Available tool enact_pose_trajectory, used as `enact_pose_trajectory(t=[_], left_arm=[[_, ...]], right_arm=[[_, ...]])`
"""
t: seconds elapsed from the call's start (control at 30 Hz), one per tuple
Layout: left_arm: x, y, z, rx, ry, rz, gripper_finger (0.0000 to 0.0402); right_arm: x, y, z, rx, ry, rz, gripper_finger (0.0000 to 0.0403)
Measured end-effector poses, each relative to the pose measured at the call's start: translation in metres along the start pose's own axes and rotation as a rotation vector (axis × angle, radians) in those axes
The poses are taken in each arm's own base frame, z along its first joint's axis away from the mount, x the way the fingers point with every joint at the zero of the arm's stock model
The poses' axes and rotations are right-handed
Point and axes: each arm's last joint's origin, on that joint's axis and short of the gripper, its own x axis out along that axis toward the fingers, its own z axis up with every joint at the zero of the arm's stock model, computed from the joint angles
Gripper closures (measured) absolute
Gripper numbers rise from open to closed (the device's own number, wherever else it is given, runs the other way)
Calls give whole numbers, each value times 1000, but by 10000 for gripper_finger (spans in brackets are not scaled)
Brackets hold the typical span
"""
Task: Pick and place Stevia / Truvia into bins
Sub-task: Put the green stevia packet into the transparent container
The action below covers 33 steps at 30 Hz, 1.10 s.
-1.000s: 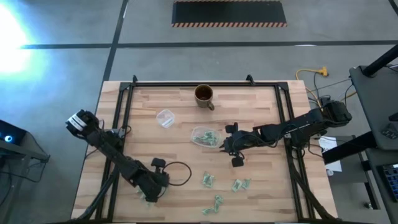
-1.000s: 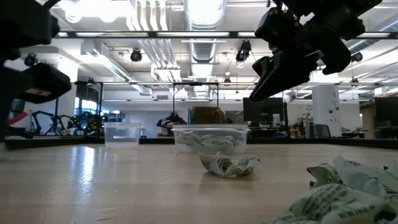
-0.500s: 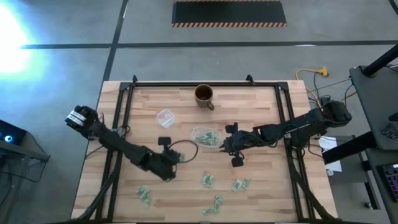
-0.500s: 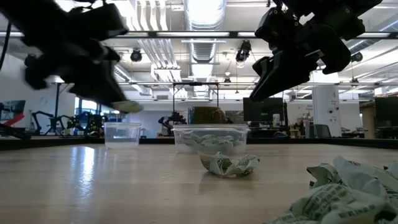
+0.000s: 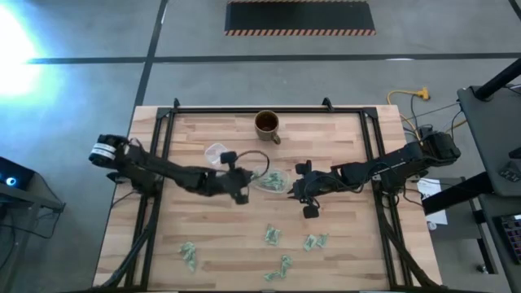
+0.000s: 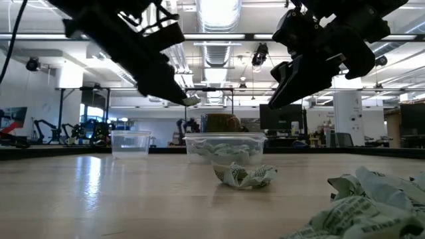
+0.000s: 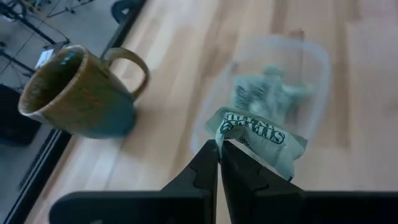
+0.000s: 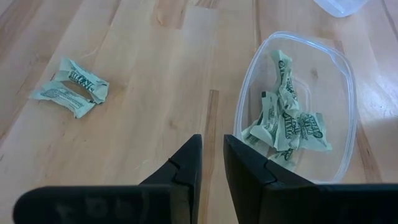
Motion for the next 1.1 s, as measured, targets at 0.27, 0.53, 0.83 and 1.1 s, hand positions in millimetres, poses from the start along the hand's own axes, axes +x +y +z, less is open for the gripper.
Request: enact_pose_trajectory(t=[0.27,0.53,0.83,1.1], left_arm=[[27,10,1,-49,-24,-16,402],[38,9,-5,-45,1,-7,402],[39,7,-4,1,-9,-36,392],[39,7,-2,-4,-21,-31,307]], right_arm=[[0,0,0,-1,2,0,346],[0,0,-3,-4,11,0,346],[0,0,-3,-4,10,0,346],[0,0,-3,-2,10,0,346]])
